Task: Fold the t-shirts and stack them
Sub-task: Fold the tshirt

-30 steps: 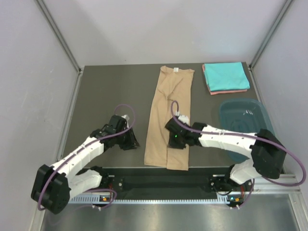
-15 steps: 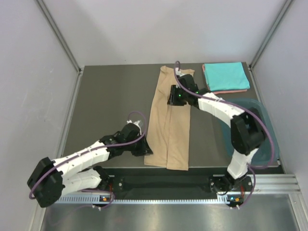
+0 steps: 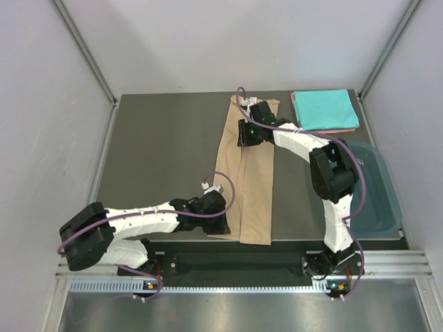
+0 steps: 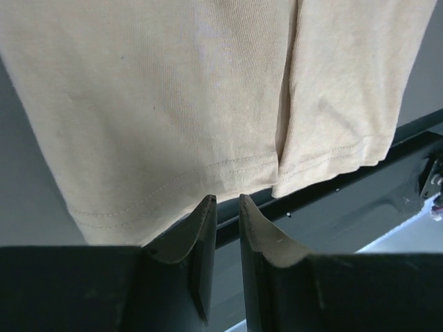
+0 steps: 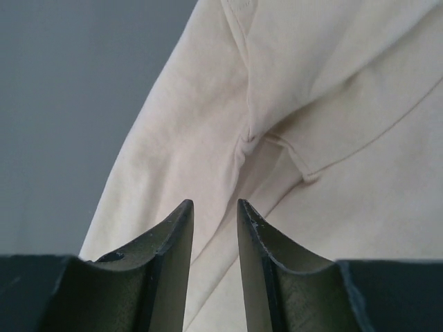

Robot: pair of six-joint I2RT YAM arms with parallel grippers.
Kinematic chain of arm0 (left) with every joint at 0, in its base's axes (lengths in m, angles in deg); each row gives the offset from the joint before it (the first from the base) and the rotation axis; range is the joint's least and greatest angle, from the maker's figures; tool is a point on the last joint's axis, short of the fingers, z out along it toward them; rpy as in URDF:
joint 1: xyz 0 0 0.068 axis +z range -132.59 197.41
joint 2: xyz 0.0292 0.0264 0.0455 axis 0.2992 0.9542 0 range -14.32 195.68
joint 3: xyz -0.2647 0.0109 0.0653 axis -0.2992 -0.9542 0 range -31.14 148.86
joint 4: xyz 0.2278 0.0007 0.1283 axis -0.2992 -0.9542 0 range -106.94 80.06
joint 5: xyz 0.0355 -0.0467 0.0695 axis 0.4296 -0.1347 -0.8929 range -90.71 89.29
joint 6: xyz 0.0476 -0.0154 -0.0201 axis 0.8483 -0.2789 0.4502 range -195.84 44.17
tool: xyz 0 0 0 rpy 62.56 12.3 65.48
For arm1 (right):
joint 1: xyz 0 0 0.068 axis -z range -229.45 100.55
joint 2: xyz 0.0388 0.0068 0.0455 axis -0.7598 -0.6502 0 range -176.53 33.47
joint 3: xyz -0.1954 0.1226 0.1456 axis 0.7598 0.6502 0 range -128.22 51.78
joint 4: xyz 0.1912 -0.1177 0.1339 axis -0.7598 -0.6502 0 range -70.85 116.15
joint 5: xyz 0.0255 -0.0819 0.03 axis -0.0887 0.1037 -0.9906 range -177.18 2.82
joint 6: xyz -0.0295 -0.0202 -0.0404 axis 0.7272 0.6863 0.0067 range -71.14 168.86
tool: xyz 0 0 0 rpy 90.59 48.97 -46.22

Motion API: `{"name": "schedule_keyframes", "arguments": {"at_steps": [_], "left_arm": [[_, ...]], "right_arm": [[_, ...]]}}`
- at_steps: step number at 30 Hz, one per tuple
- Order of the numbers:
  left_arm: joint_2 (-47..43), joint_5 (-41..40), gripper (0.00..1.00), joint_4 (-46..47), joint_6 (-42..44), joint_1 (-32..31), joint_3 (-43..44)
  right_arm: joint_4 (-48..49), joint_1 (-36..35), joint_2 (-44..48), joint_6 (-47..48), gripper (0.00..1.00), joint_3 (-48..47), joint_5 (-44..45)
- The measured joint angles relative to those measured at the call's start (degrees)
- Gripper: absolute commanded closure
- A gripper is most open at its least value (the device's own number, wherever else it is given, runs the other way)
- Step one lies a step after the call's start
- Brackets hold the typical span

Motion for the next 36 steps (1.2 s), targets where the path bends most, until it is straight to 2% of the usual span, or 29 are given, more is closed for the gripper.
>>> {"name": "schedule_keyframes", "arguments": {"at_steps": [5,14,17,18,20,36], "left_arm": [[2.47,-2.73,0.76,-0.11,-1.29,-1.6,1.42],[2.47,-6.32,0.76,-1.42,-3.74,-1.97,1.53],[2.47,-6.82,0.76,-1.99,-4.33,-2.03,1.53],[2.47,-6.99,0.76,-2.25,-4.55,-2.03,1.51],[2.47,-7.61,0.76,-2.86,-5.01,-2.08,1.51],[3.15,-9.75,0.77,-4.98,-9.73,-2.71,1.51]], "right_arm": [[-0.42,0.26,-2.38,1.44,0.68,-3.32,-0.15],[-0.33,1.14,-5.25,2.29,0.7,-3.5,-1.95],[-0.22,1.31,-5.77,2.29,0.78,-3.52,-2.93],[-0.2,1.36,-5.97,2.29,0.88,-3.52,-3.15],[0.13,1.55,-6.47,2.4,0.99,-3.52,-3.8],[-0.02,6.23,-6.88,2.32,1.0,-3.78,-6.58]]}}
